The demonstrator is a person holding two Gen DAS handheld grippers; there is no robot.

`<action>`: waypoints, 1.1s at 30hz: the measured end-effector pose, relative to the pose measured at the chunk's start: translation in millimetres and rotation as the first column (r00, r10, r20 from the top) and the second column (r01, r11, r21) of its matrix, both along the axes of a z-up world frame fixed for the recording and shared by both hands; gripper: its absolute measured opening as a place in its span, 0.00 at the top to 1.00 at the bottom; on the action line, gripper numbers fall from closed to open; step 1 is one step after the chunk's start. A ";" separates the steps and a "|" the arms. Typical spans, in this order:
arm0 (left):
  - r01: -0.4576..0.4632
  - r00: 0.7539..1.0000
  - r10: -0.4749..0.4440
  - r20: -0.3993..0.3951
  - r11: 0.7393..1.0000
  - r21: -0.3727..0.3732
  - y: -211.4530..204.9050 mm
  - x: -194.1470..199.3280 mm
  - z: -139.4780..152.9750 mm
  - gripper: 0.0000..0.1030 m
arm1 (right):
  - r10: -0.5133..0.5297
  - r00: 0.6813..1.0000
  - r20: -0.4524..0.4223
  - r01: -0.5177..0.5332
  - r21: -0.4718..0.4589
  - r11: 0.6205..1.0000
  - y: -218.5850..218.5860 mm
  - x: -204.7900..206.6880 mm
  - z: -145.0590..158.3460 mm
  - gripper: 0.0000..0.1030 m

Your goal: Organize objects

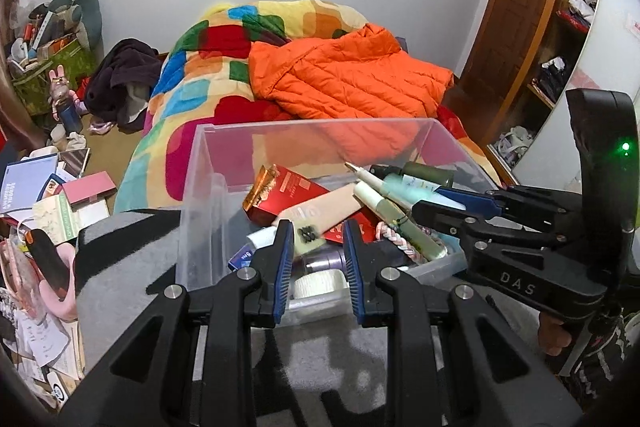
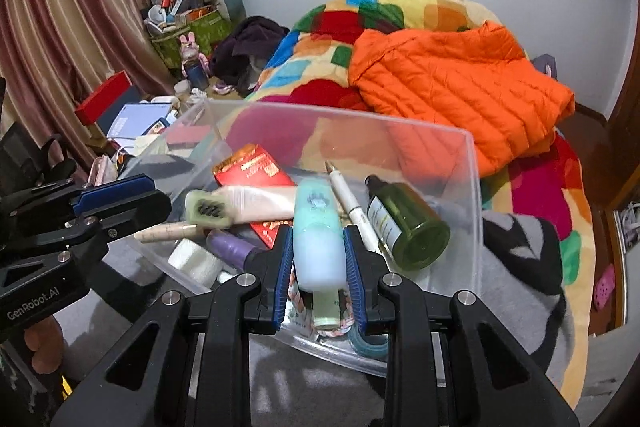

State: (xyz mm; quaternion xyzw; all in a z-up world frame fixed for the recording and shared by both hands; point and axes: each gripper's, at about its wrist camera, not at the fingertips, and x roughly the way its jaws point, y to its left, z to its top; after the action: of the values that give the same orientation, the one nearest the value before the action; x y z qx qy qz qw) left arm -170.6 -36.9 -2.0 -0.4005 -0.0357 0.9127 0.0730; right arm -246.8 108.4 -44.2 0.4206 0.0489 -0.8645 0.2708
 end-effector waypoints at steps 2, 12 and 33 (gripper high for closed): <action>0.003 1.000 -0.003 -0.002 1.000 -0.005 1.4 1.0 0.5 0.76 | 0.008 1.000 0.006 -0.008 -0.002 1.000 -0.1 1.4 0.6 0.78; 0.004 0.996 -0.008 -0.086 0.999 -0.040 11.0 24.1 18.4 0.68 | 0.020 0.999 -0.044 -0.023 -0.068 0.997 16.5 27.6 29.5 0.78; -0.074 0.984 0.069 -0.163 0.997 -0.025 16.1 75.9 13.1 0.20 | -0.032 0.987 -0.155 0.022 -0.071 0.997 42.5 94.1 40.6 0.30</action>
State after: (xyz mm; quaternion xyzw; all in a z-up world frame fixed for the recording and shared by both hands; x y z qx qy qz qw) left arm -94.7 -20.9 11.1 -0.3247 -0.0297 0.9446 0.0367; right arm -152.6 150.9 -3.6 0.3428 0.0344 -0.8995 0.2688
